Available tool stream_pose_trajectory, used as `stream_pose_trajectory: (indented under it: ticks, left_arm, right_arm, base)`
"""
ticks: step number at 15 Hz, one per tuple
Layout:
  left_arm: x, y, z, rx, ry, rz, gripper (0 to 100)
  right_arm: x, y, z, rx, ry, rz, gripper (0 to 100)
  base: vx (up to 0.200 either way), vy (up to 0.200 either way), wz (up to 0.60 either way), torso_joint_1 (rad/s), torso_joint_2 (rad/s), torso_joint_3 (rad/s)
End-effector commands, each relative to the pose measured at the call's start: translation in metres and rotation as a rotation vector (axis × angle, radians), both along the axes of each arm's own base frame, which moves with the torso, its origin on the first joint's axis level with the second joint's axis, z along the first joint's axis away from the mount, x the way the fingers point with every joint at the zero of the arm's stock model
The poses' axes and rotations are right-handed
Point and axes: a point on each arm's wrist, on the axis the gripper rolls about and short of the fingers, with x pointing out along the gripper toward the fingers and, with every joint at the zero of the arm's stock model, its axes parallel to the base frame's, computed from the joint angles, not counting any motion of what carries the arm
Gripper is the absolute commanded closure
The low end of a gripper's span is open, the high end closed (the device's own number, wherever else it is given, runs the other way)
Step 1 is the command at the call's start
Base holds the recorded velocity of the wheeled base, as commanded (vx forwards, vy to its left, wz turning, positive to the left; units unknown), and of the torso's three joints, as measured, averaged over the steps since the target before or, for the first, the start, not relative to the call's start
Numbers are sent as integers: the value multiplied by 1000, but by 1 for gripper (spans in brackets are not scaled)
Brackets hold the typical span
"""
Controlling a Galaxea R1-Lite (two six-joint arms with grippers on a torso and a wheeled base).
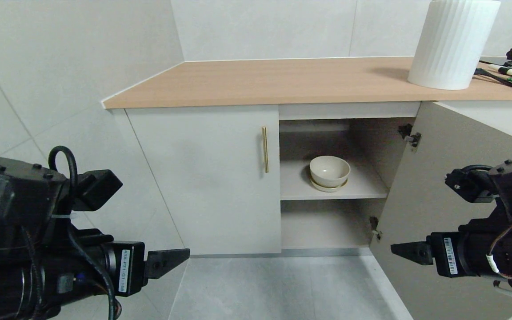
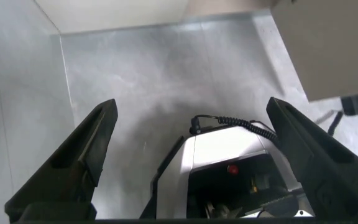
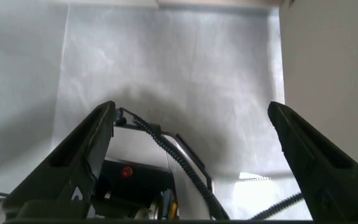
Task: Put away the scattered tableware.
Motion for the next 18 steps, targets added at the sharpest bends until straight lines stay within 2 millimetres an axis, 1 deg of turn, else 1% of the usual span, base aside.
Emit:
stream_pose_trajectory:
  ticks: [1, 11, 13, 14, 18]
  left_arm:
    - [0, 0, -1, 4, 4, -1, 0]
    - [0, 0, -1, 7, 3, -1, 0]
    - [0, 0, -2, 9, 3, 1, 0]
    - [0, 0, -2, 9, 3, 1, 0]
    - [0, 0, -2, 10, 4, -3, 0]
  right_arm:
    - [0, 0, -2, -10, 5, 6, 0]
    - [-2, -2, -3, -29, 5, 20, 0]
    - [-6, -4, -3, -43, 12, 27, 0]
    - [-16, -11, -1, -95, 33, 70, 0]
    - [-33, -21, -2, -205, 92, 152, 0]
  base:
    - [-200, 0, 0, 7, 2, 7]
    - [0, 0, 0, 0, 0, 0]
    - [0, -200, 0, 2, 5, 0]
    - [0, -200, 0, -12, -2, 2]
    - [0, -200, 0, 8, -1, 1]
